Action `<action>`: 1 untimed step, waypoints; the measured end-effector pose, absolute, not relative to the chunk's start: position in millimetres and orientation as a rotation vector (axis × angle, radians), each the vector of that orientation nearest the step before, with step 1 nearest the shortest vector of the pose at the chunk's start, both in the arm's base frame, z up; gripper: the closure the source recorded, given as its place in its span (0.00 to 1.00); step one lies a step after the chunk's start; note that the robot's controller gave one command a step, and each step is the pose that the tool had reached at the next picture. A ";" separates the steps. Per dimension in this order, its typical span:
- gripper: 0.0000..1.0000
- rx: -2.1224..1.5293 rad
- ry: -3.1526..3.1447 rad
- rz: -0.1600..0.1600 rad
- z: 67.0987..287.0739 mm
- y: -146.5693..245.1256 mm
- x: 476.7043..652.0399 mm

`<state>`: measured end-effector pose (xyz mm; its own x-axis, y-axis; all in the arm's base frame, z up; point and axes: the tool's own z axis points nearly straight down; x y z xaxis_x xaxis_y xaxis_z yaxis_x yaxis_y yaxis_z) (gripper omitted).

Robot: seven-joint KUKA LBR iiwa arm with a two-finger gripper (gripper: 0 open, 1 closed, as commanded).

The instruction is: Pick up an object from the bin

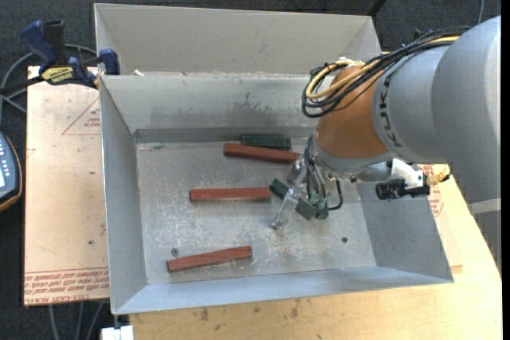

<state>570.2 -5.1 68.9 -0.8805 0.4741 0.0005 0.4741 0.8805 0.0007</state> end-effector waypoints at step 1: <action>1.00 -0.767 -3.048 -0.002 70.3 -4.9 571.1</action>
Offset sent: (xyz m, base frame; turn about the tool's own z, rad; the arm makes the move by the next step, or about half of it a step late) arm 0.0000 0.0000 0.0000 0.0000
